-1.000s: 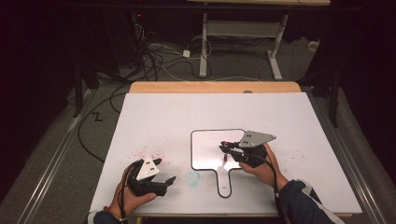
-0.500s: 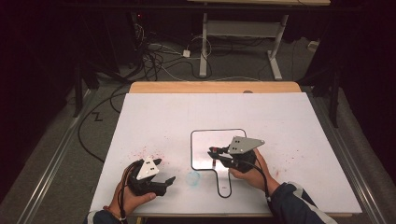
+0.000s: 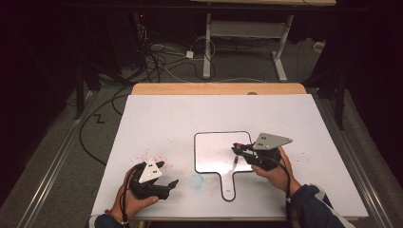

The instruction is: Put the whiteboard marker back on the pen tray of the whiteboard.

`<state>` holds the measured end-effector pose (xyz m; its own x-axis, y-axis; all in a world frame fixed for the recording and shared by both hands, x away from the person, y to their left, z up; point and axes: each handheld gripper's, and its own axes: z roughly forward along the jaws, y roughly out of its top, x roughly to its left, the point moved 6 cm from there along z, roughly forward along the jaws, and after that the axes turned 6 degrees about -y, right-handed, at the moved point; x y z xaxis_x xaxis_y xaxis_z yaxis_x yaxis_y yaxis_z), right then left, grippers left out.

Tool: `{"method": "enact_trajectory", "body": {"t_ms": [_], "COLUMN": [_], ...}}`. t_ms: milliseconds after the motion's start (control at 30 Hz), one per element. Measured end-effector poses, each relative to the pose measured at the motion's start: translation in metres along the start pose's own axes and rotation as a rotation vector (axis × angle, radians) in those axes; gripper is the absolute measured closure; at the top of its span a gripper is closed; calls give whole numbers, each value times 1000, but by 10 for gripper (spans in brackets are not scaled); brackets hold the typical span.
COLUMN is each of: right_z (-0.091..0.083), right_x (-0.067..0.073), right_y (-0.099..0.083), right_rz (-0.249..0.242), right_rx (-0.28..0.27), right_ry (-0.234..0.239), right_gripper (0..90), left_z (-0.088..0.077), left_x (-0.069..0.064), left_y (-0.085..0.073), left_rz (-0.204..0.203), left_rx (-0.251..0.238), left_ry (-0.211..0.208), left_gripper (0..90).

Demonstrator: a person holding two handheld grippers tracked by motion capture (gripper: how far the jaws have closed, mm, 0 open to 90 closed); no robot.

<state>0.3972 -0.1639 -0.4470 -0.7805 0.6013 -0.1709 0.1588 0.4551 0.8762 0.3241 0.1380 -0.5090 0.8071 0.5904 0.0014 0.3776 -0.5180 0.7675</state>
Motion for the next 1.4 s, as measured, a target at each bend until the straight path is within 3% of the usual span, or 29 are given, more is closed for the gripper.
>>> {"method": "enact_trajectory", "body": {"t_ms": [100,167,200,267,333,400,433,633,733,867,1033,1100,1267,1400], "right_z": [-15,-23,-29,-38,-47,-48,-47,-31,-20,-6,18,25,36,38], "right_x": [-10,-14,-17,-21,-24,-25,-26,-36,-43,-54,-65,-70,-75,-76], "right_y": [8,11,12,12,10,5,2,-17,-22,-28,-39,-45,-61,-68], "right_rz": [33,67,81,137,165,187,198,289,334,363,426,432,462,439], "right_rx": [-26,1,1,47,78,140,152,251,256,264,263,273,327,342], "right_ry": [-15,-10,-29,-17,-38,1,-20,-21,-20,-70,-87,-125,-159,-190], "right_gripper": [812,811,811,810,809,809,809,806,794,757,724,723,660,623], "left_z": [-1,-1,0,0,2,4,5,7,9,11,12,12,13,13], "left_x": [0,0,-1,-1,-2,-3,-4,-4,-4,-5,-5,-6,-6,-6], "left_y": [-1,-1,-1,1,2,3,3,5,6,5,4,4,3,3], "left_rz": [-5,-5,-1,5,15,20,24,29,31,37,34,33,37,43], "left_rx": [3,5,5,8,10,15,19,19,26,38,44,45,54,58], "left_ry": [-1,-3,-3,-6,-10,-14,-16,-19,-24,-30,-36,-40,-43,-44], "left_gripper": [196,196,196,196,195,195,195,195,195,195,195,195,195,195]}}
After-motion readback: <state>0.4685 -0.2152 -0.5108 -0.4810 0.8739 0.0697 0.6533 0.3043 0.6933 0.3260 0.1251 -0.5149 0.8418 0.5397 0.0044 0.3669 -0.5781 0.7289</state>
